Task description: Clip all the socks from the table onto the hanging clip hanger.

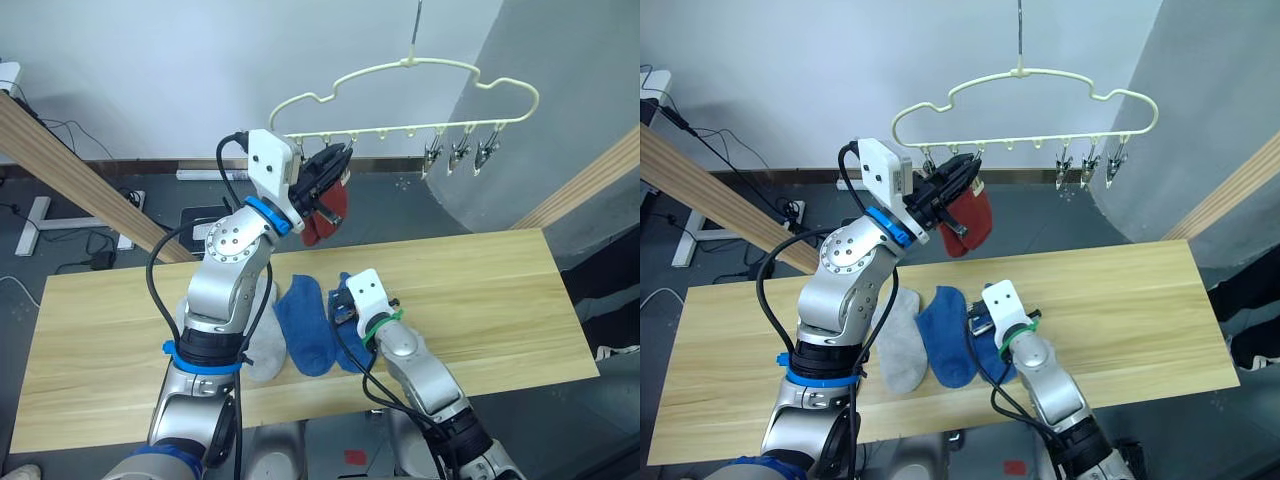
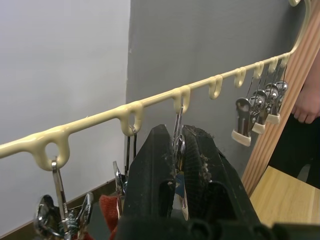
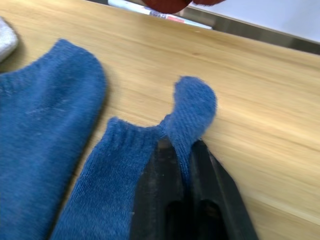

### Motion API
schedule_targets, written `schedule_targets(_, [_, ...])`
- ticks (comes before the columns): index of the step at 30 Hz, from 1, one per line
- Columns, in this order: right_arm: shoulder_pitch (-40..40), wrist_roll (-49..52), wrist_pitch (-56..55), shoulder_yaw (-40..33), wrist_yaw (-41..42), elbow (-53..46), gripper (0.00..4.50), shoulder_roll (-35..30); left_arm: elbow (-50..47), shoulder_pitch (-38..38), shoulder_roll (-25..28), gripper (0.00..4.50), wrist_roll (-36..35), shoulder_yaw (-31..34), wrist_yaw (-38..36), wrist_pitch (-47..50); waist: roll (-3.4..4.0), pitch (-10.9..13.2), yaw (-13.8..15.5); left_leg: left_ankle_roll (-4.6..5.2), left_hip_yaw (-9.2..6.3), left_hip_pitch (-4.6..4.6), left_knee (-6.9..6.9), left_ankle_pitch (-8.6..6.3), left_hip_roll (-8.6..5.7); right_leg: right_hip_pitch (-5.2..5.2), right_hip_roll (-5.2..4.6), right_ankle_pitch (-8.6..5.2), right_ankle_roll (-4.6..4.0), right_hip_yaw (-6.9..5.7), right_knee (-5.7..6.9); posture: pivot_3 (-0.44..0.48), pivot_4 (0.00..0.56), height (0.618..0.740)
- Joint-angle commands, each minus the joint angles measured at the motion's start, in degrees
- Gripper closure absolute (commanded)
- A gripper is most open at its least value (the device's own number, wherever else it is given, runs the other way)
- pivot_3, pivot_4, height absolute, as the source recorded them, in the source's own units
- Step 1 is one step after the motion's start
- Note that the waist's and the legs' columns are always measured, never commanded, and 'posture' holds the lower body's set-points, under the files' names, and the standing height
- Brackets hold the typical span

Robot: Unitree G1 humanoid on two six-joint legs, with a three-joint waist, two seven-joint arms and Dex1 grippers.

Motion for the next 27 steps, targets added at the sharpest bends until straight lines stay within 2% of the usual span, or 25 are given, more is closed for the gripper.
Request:
schedule_targets(1, [0.0,-0.7,0.4,-0.8,2.9,-10.3,4.5,-2.8,-1.6,-0.8,-0.1,4.41,-2.6,0.8,-1.3,0.3,0.0,0.0,-0.1,0.0,0.02,0.0,0.0,0.0,0.0,-0.01,0.0,0.0,0.0,0.01,0.0,-0.144,0.413,0.74])
schedule_targets(3, [-1.8,-0.8,0.3,-1.2,4.6,-15.3,4.5,-4.7,-1.8,-1.0,-0.1,4.41,-3.8,1.5,-1.4,1.2,0.0,0.0,-0.2,0.0,0.07,-0.05,0.0,0.0,0.01,-0.11,0.01,0.0,0.01,0.07,0.02,-0.148,0.415,0.74])
schedule_targets(6, [-4.2,-0.7,-1.1,-2.4,5.7,-17.5,4.5,-6.0,-2.0,-1.3,0.0,4.41,-4.9,1.7,-1.9,1.6,-0.01,0.0,-0.5,0.0,0.11,-0.02,-0.01,0.0,0.07,-0.13,0.1,0.0,0.02,0.12,0.05,-0.154,0.415,0.74])
schedule_targets(10, [-9.0,-0.8,-5.7,-3.7,7.1,-16.2,4.5,-7.2,-2.4,-2.4,-0.4,4.41,-7.7,2.6,-2.0,4.2,-0.02,0.0,-0.6,-0.01,0.09,0.0,-0.05,0.01,0.16,-0.15,0.14,0.0,0.02,0.11,0.06,-0.168,0.411,0.74])
schedule_targets(16, [-10.7,-1.1,-10.3,-3.2,8.4,-13.2,4.5,-7.5,-3.1,-3.0,-0.7,4.41,-10.6,3.5,-1.6,7.2,-0.02,0.0,-0.7,-0.01,0.18,-0.03,-0.04,0.01,0.06,-0.16,0.11,0.05,-0.07,0.19,0.01,-0.186,0.407,0.74])
schedule_targets(27, [-13.7,-1.7,-13.8,-3.9,8.8,-10.9,4.5,-5.8,-3.8,-2.6,0.1,4.41,-11.6,3.2,-1.6,8.1,-0.02,0.0,-1.0,-0.01,0.19,-0.02,-0.04,0.0,0.07,-0.17,0.06,0.15,-0.23,0.21,0.03,-0.19,0.407,0.74])
